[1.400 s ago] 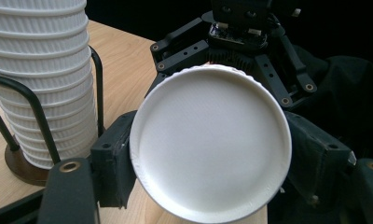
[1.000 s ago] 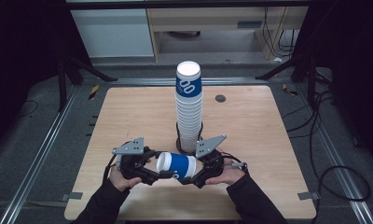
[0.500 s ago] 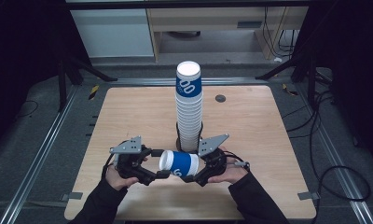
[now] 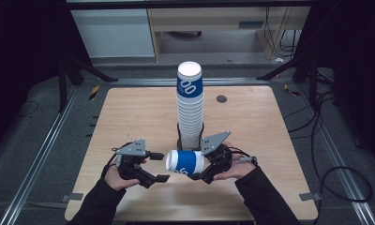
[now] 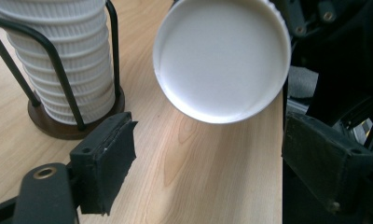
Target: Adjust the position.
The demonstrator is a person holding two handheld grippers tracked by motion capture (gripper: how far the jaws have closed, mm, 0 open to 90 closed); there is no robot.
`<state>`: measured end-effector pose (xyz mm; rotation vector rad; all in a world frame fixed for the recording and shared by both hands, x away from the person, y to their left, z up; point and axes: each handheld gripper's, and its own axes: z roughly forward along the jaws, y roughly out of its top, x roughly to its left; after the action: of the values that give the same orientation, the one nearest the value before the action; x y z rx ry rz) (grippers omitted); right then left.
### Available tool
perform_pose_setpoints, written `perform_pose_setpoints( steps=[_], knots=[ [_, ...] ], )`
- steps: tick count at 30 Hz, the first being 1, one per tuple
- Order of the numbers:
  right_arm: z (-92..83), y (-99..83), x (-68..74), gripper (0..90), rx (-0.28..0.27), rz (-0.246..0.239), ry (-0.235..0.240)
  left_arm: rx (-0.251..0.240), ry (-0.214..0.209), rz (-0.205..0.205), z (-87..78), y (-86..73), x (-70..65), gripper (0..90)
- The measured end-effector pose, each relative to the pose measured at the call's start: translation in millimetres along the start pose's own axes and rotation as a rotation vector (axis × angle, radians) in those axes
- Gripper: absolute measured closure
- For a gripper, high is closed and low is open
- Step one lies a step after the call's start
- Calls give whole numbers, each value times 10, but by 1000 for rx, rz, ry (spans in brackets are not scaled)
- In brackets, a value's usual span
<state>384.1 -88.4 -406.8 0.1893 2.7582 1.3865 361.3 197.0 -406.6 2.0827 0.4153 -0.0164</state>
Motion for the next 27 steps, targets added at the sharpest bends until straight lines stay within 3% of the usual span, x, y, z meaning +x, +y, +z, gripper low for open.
perform_pose_setpoints(
  steps=[7,14,27],
  knots=[
    [84,59,12,155,83,-46,1,42,-4,3,49,-10,-5,163],
    [228,46,36,155,154,-63,8,91,2,10,111,-20,-10,161],
    [418,87,92,154,201,-104,30,157,-5,13,201,-31,-12,173]
  ],
)
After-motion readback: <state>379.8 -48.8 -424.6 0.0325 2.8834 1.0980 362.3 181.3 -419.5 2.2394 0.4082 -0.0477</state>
